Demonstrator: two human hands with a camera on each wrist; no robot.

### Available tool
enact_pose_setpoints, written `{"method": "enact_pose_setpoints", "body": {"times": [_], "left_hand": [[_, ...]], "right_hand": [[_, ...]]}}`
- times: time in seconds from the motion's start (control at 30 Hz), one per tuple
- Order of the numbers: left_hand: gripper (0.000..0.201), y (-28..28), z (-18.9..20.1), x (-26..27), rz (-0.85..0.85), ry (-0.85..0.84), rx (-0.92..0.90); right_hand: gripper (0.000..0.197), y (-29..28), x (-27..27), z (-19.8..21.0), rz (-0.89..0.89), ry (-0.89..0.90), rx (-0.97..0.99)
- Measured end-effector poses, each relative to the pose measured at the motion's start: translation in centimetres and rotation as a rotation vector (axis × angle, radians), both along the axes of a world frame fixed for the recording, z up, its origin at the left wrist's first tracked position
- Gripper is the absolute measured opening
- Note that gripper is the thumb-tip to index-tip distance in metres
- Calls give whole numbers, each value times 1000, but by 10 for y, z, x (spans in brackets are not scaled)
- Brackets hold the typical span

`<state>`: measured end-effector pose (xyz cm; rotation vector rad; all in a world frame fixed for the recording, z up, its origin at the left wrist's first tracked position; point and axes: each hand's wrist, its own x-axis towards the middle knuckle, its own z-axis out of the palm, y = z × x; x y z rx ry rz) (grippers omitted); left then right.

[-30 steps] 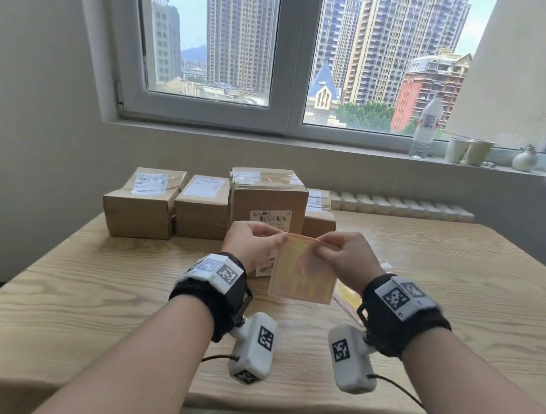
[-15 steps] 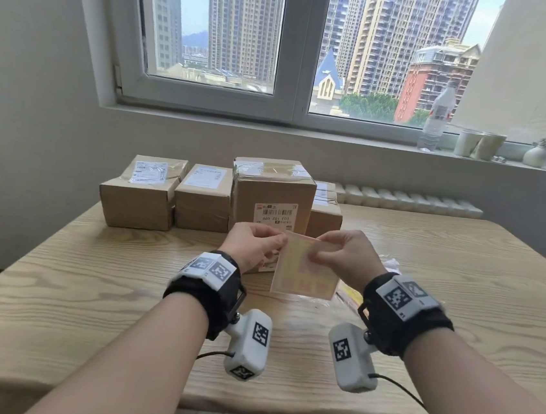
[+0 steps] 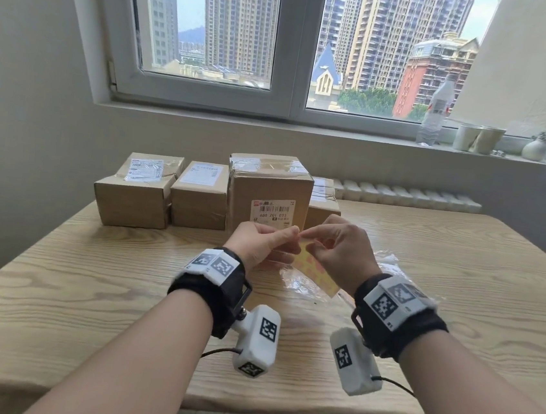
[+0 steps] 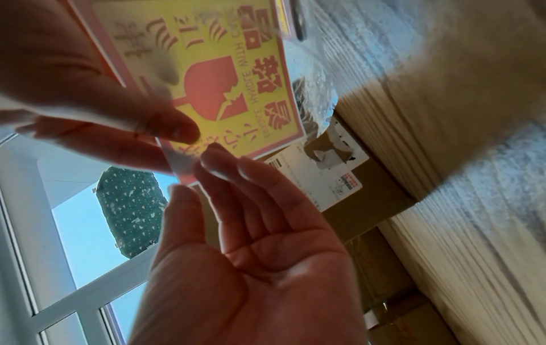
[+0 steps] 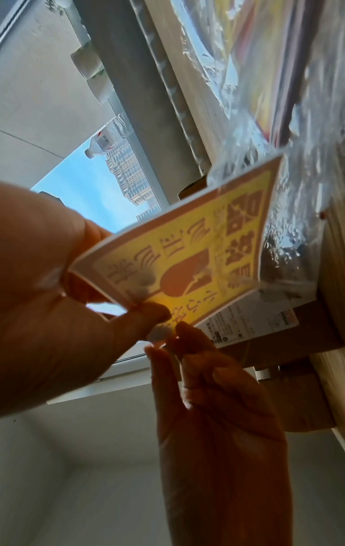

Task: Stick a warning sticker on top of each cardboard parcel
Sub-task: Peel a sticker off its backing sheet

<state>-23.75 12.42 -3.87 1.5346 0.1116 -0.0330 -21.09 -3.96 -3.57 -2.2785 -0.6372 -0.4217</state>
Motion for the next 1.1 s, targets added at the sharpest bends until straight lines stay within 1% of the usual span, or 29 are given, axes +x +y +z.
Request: {"method": "enact_pose_setpoints", "body": {"times": [0.13, 0.4, 0.53, 0.7, 0.93, 1.1], "left_hand": [[21, 0, 0, 0, -13, 30, -115], [13, 0, -1, -3, -37, 67, -220], [7, -1, 2, -4, -24, 87, -243], [10, -1, 3, -3, -10, 105, -262], [7, -3, 4, -3, 7, 112, -259], [11, -4, 6, -3, 0, 121, -288]], "right_hand": [[20, 0, -1, 1, 6, 23, 34], [21, 1, -2, 1, 11, 37, 47], [21, 0, -2, 1, 14, 45, 58], [22, 1, -3, 2, 30, 48, 61], [21, 0, -3, 2, 42, 33, 59], [21, -2, -2, 2, 26, 15, 39]]}}
